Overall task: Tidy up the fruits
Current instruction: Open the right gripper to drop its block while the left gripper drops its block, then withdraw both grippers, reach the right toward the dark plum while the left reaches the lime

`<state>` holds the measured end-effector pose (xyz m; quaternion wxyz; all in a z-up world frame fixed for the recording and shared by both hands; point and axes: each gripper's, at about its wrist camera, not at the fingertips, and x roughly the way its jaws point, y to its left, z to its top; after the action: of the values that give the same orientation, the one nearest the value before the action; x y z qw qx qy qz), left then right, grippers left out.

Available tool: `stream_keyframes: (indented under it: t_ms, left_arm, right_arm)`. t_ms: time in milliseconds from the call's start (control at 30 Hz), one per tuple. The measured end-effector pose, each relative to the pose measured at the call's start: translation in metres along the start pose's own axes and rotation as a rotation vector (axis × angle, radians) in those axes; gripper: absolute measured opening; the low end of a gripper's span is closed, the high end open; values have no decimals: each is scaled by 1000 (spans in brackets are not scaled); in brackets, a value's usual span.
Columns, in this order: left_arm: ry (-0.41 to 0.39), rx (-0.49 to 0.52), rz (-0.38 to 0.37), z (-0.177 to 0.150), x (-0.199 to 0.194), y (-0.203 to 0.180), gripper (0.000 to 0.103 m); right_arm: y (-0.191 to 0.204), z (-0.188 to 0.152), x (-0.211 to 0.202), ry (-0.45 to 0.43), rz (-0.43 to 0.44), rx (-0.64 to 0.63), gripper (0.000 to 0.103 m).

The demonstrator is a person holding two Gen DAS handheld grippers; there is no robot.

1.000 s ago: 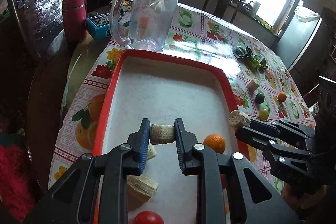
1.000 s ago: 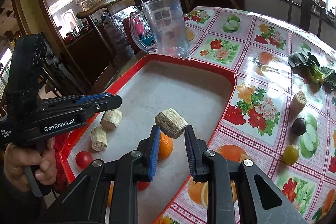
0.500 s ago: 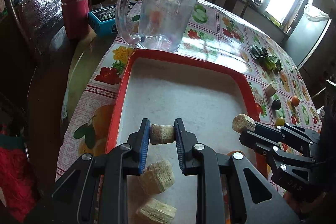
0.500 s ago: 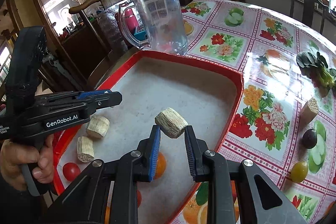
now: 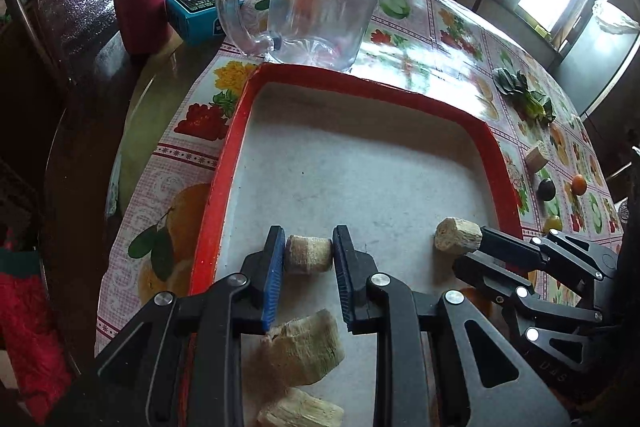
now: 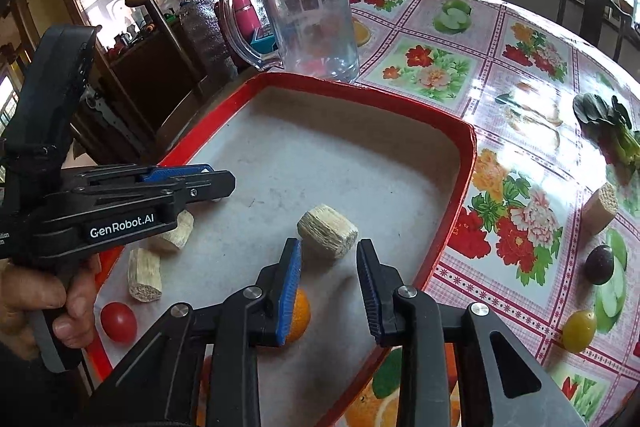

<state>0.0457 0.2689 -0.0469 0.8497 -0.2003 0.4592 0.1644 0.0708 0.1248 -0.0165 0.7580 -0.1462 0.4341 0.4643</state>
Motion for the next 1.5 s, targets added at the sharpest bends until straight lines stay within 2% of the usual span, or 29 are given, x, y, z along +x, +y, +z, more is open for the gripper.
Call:
stream_keyframes:
  t_ms: [333,667,1033,1200,1500]
  left_arm:
    - [-57,2,-22,-13,-24,-16,25]
    - [-73,66,-66,-24,-43,-62,25]
    - [-61,169,-114,-40,-48,-129,25]
    - [-48,222,-132,-46,-44,-159,25]
    - [-11,280,-154,-54,-28,-205,25]
  right_arm:
    - [-16,-28,-52,-64,29,67,33]
    - [-64,-71,-90,-80,-28,177,37]
    - [-118,-111,-125,-111,-90,275,41]
    - [-146,-126,-138,-125,-138,322,48]
    - [-184,-138,-153,-168,-140,389,48]
